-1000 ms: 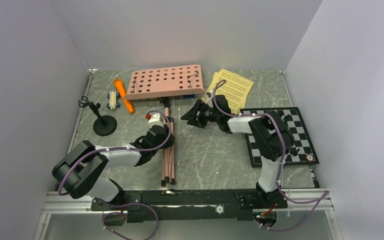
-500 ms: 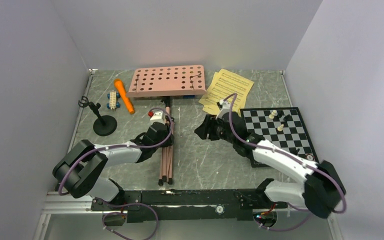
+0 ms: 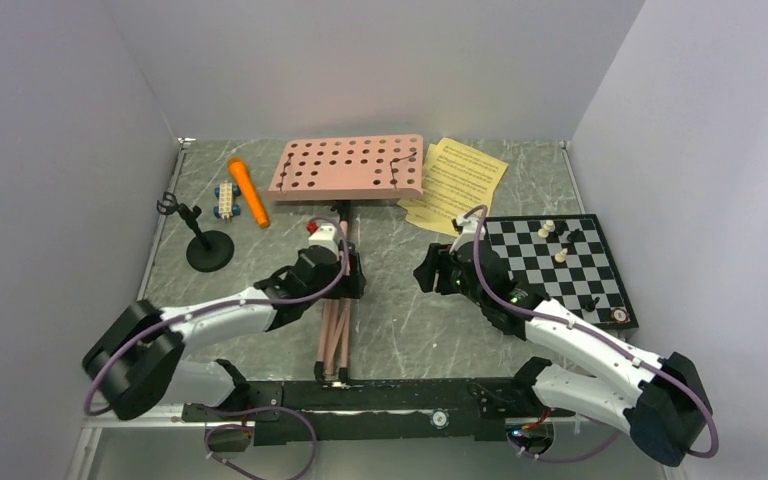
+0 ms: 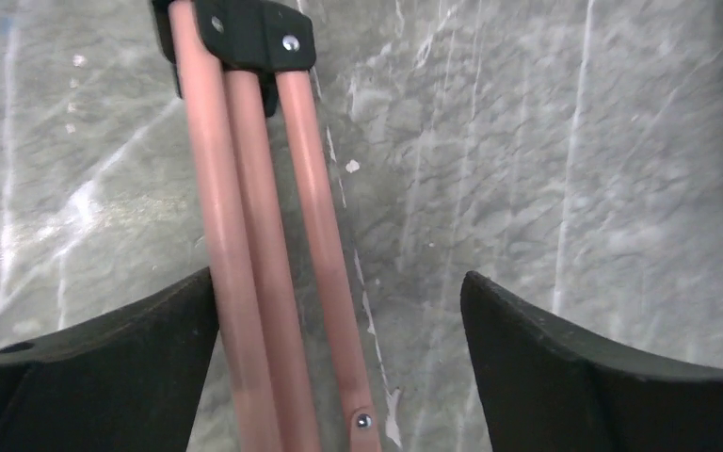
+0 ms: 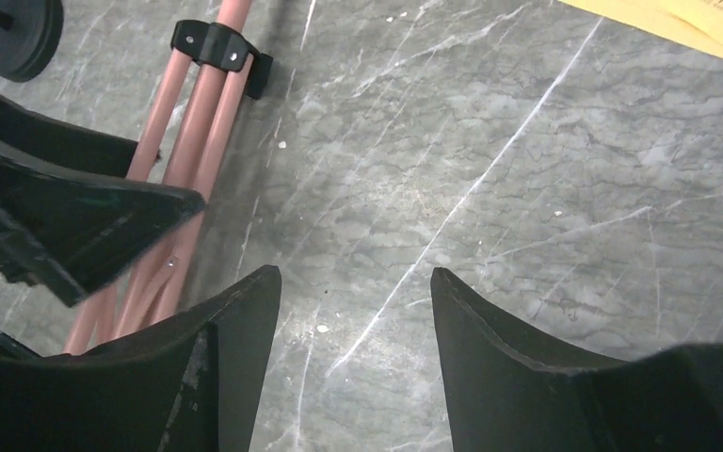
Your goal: Pack up the instrument practice props
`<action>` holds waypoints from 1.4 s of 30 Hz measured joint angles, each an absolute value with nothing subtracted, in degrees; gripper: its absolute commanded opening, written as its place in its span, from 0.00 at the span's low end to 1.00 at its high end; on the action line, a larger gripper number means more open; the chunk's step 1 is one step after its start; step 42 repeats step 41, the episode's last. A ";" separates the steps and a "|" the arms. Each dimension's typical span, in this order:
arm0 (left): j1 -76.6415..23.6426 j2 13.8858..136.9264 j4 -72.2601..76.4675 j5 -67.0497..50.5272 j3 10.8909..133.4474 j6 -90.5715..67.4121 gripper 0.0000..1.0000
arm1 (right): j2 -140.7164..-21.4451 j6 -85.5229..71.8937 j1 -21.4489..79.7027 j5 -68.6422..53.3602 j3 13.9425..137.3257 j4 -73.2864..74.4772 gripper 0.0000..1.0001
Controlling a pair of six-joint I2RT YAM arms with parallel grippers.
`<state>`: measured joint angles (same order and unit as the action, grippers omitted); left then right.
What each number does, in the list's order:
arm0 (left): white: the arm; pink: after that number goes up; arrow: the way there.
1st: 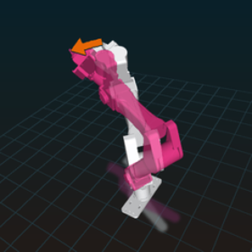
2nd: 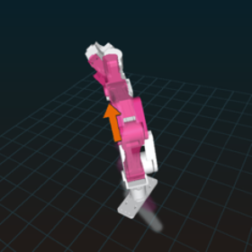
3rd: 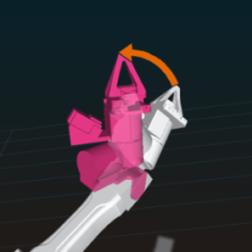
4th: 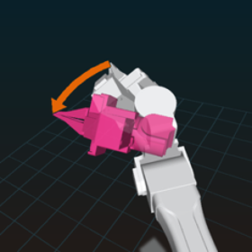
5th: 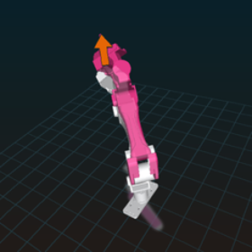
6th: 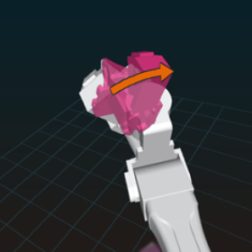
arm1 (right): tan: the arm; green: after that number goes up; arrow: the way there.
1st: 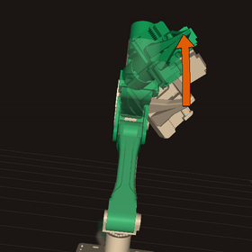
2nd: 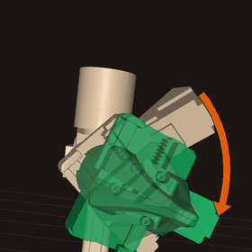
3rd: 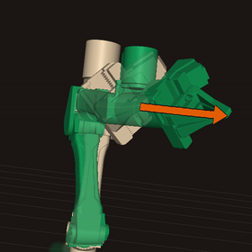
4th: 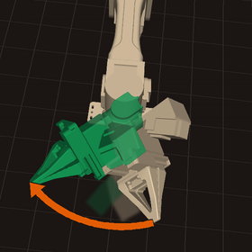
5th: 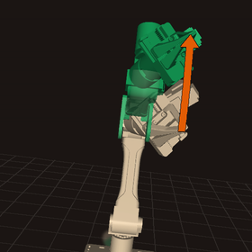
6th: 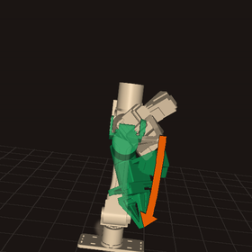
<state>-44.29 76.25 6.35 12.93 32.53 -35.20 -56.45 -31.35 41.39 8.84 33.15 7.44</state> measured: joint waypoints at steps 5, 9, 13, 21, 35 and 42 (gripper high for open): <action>-44.21 65.73 3.55 15.35 32.60 -35.11 0.99 | -54.22 -30.72 41.39 9.19 33.93 8.75 0.65; -44.40 58.26 1.74 17.69 32.93 -35.09 0.99 | -52.77 -30.13 41.39 9.96 34.63 9.67 0.67; -44.40 49.89 -4.03 21.30 32.86 -35.11 0.99 | -51.24 -29.28 41.39 10.20 34.61 9.91 0.69; -44.40 35.92 -23.97 31.27 35.46 -38.50 0.99 | -47.11 -28.88 41.39 15.73 32.42 8.99 0.89; -44.40 37.10 -41.98 36.03 45.19 -51.48 0.99 | -47.92 -31.59 41.39 19.49 33.98 5.34 1.00; -44.40 41.50 -42.13 34.89 45.78 -43.99 0.99 | -49.67 -28.99 41.39 19.46 36.18 7.46 1.00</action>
